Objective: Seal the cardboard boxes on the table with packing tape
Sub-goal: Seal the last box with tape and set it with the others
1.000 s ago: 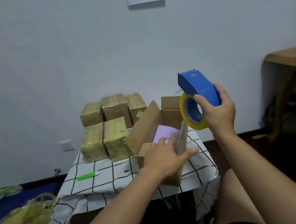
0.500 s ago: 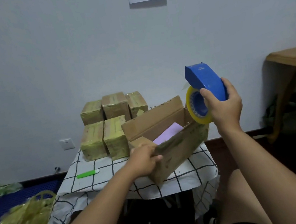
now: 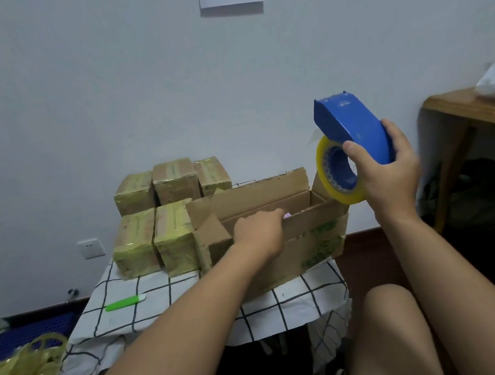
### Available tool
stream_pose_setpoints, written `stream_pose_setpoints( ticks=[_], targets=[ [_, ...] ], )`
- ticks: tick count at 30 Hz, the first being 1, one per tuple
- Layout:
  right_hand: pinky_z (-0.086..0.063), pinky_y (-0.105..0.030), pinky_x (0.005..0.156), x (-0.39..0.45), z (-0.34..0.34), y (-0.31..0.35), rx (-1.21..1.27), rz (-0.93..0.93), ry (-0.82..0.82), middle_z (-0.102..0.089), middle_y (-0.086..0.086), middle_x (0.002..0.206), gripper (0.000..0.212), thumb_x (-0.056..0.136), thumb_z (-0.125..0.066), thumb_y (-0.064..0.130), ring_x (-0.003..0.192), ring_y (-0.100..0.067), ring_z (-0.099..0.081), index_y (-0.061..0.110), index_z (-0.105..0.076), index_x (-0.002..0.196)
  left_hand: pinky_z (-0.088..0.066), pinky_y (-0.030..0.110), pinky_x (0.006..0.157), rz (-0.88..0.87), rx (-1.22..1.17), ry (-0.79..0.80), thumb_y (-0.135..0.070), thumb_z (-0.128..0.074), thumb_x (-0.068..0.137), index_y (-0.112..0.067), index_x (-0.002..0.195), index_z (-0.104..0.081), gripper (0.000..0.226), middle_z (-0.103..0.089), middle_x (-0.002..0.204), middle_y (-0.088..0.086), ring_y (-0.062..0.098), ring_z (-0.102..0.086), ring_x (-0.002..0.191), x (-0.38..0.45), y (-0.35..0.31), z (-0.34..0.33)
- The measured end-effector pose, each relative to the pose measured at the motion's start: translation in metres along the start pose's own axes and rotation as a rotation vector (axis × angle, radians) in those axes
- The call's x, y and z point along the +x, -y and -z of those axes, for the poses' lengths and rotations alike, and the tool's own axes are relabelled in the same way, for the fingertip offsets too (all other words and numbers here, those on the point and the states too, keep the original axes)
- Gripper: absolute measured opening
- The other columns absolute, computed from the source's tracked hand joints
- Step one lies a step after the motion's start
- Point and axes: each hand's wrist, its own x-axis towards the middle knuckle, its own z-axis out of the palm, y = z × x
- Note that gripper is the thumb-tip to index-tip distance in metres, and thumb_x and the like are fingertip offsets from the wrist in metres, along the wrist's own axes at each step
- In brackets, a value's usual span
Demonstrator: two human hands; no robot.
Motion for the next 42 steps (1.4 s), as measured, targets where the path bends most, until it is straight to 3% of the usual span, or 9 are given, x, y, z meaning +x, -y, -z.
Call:
stream_pose_setpoints(
  ticks=[8,14,17,21,26,29,33,37,42],
  targets=[
    [-0.052,-0.041,0.100,0.029,0.038,-0.010,-0.005,0.010,-0.072,-0.057,0.007,0.134,0.075,0.075,-0.078,0.050,0.121,-0.010,-0.057,0.023,-0.054,0.140,-0.030,0.037,0.092,-0.077,0.237,-0.226,-0.010,-0.050,0.089,-0.027,0.102,-0.056,0.022,-0.058,0.107,-0.003,0.023,-0.048,0.114,0.014,0.047,-0.002],
    [-0.052,-0.023,0.092,0.012,0.034,-0.024,0.024,-0.002,-0.003,-0.058,0.010,0.127,0.066,0.081,-0.079,0.039,0.113,-0.004,-0.058,0.021,-0.054,0.139,-0.031,0.037,0.094,-0.036,0.283,-0.195,-0.023,-0.045,0.101,-0.031,0.122,-0.063,0.029,-0.052,0.140,-0.009,0.022,-0.043,0.127,0.024,0.079,-0.011],
    [-0.048,-0.014,0.088,0.005,0.026,-0.028,0.010,-0.010,0.030,-0.055,0.013,0.126,0.065,0.082,-0.079,0.038,0.113,-0.004,-0.056,0.022,-0.054,0.139,-0.041,0.037,0.089,-0.077,0.260,-0.266,-0.016,-0.053,0.096,-0.029,0.118,-0.069,0.030,-0.058,0.136,-0.003,0.027,-0.053,0.116,0.026,0.083,-0.012],
    [-0.052,-0.024,0.094,-0.003,0.015,-0.029,0.021,-0.028,0.043,-0.056,0.012,0.128,0.065,0.082,-0.080,0.038,0.116,-0.006,-0.056,0.022,-0.053,0.139,-0.049,0.039,0.073,-0.010,0.213,-0.314,-0.010,-0.064,0.088,-0.022,0.108,-0.075,0.026,-0.066,0.115,0.008,0.033,-0.061,0.098,0.028,0.095,-0.013],
    [-0.053,-0.023,0.092,-0.010,0.008,-0.030,0.031,-0.038,0.063,-0.055,0.013,0.127,0.066,0.081,-0.080,0.040,0.115,-0.006,-0.056,0.025,-0.052,0.139,-0.051,0.039,0.083,0.059,0.204,-0.187,-0.005,-0.056,0.090,-0.027,0.126,-0.065,0.044,-0.061,0.129,0.005,0.030,-0.057,0.113,0.037,0.118,-0.005],
    [-0.052,-0.019,0.089,-0.014,0.006,-0.032,0.023,-0.047,0.072,-0.054,0.014,0.126,0.065,0.082,-0.080,0.038,0.115,-0.006,-0.056,0.025,-0.052,0.139,-0.045,0.032,0.094,0.069,-0.046,0.060,-0.006,-0.051,0.093,-0.029,0.137,-0.056,0.050,-0.058,0.136,0.001,0.023,-0.055,0.120,0.035,0.120,0.016],
    [-0.052,-0.019,0.088,-0.022,0.004,-0.036,0.024,-0.054,0.074,-0.055,0.011,0.129,0.065,0.082,-0.079,0.039,0.116,-0.008,-0.055,0.024,-0.052,0.140,-0.036,0.023,0.094,-0.007,-0.421,0.071,-0.032,-0.060,0.095,-0.037,0.132,-0.057,0.038,-0.055,0.124,-0.015,0.007,-0.050,0.117,-0.004,0.076,0.073],
    [-0.054,-0.029,0.095,-0.028,0.001,-0.036,0.049,-0.093,0.047,-0.057,0.007,0.131,0.066,0.081,-0.080,0.040,0.117,-0.009,-0.056,0.021,-0.054,0.139,-0.039,0.031,0.104,-0.131,-0.134,0.380,-0.075,-0.061,0.075,-0.045,0.137,-0.050,0.070,-0.053,0.137,-0.017,0.008,-0.048,0.124,-0.046,0.040,0.079],
    [-0.051,-0.030,0.100,-0.031,0.001,-0.034,0.067,-0.127,0.033,-0.056,0.009,0.134,0.068,0.081,-0.081,0.037,0.120,-0.009,-0.054,0.021,-0.053,0.141,-0.046,0.035,0.097,-0.130,0.109,0.137,-0.068,-0.052,0.087,-0.036,0.137,-0.052,0.059,-0.056,0.136,-0.010,0.014,-0.051,0.122,-0.056,0.043,0.045]
  ],
)
